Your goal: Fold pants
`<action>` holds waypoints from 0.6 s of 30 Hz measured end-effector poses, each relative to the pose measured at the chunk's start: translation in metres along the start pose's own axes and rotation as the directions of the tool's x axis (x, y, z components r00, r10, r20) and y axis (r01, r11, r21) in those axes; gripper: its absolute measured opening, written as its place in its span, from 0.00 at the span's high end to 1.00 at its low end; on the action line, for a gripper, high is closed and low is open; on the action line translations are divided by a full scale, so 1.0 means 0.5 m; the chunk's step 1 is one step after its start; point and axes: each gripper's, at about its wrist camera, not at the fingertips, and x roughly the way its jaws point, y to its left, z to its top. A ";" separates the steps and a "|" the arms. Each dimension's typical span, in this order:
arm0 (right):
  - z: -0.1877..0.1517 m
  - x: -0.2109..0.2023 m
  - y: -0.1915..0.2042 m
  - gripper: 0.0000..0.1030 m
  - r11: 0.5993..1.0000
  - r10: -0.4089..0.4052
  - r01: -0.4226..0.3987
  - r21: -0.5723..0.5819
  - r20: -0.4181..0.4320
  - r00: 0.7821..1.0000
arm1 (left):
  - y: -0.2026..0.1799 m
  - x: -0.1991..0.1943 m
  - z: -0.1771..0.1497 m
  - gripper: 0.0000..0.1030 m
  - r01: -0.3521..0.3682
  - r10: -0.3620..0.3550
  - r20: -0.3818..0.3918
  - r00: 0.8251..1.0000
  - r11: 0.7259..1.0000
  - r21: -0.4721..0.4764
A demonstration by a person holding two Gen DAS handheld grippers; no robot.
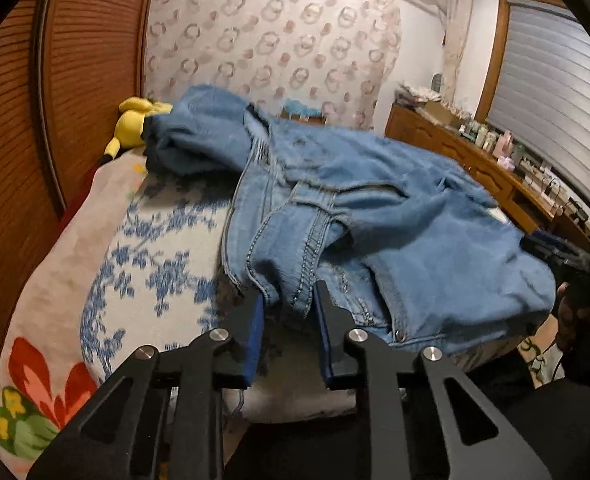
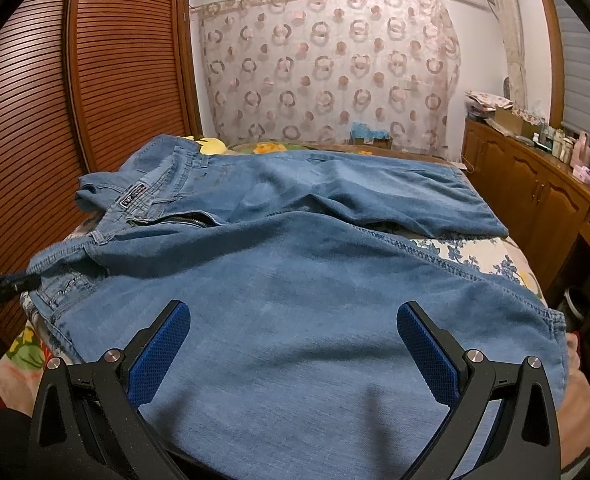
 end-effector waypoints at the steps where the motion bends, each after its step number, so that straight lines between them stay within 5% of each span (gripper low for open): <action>1: 0.002 0.001 -0.001 0.00 1.000 0.009 -0.009 -0.001 -0.007 1.000 | -0.001 -0.004 0.008 0.77 0.006 -0.006 0.011 1.000 1.000 0.000; 8: 0.024 0.001 0.011 0.08 0.990 0.141 -0.141 -0.015 -0.026 0.990 | -0.046 -0.017 0.097 0.80 0.051 -0.059 0.121 0.991 0.996 0.072; 18: 0.049 -0.002 0.005 0.27 0.978 0.200 -0.201 -0.052 -0.021 0.979 | -0.111 0.014 0.206 0.80 0.070 -0.101 0.183 0.978 0.984 0.166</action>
